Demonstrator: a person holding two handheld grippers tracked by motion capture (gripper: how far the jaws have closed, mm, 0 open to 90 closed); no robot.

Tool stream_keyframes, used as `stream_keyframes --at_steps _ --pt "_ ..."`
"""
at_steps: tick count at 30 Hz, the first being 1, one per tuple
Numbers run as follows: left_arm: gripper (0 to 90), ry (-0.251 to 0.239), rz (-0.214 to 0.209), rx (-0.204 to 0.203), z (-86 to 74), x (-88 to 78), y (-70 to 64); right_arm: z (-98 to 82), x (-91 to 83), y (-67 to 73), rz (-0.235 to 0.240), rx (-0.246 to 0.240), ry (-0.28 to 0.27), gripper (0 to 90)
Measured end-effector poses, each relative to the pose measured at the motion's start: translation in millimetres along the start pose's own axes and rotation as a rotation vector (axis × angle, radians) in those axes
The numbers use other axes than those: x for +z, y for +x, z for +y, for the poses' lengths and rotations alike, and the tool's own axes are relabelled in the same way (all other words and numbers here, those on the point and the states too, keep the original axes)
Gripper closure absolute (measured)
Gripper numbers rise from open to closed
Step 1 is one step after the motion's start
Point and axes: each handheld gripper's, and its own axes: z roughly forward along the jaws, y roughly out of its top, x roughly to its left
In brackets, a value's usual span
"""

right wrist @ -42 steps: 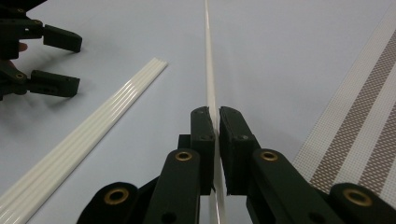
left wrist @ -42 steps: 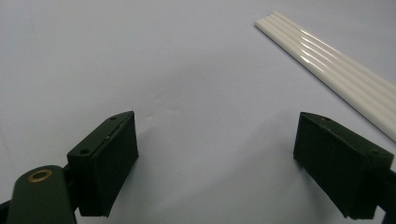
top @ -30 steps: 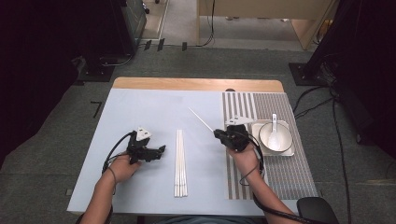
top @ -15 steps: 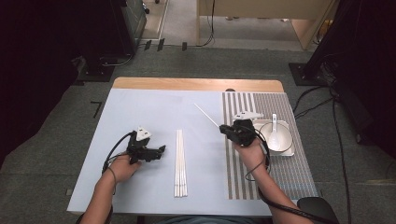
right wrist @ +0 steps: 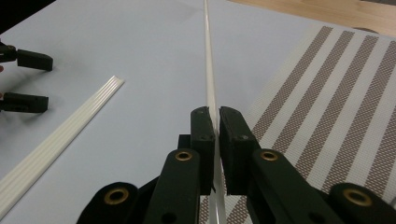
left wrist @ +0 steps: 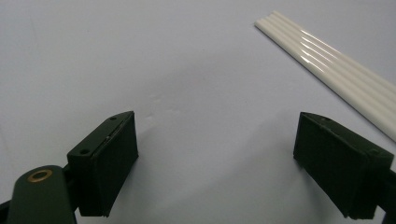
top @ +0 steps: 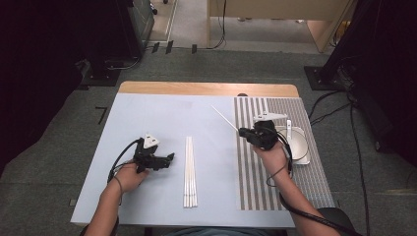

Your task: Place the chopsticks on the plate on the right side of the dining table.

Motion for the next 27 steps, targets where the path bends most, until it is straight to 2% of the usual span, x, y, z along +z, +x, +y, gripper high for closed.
stream_keyframes --at_steps 10,16,19,25,27 --pt "13.5 0.000 0.000 0.000 0.0 0.0 0.0 4.4 -12.7 -13.8 -0.010 0.008 -0.009 85.1" --pt "13.5 0.000 0.000 0.000 0.0 0.0 0.0 4.8 -19.2 -23.0 -0.015 -0.009 0.011 85.1" --pt "13.5 0.000 0.000 0.000 0.0 0.0 0.0 5.4 -26.2 -33.2 -0.011 0.020 -0.002 85.1" --pt "13.5 0.000 0.000 0.000 0.0 0.0 0.1 6.9 -36.5 -48.0 -0.020 0.037 -0.022 85.2" --pt "13.5 0.000 0.000 0.000 0.0 0.0 0.0 7.6 -38.7 -52.8 -0.023 0.039 -0.013 85.1"
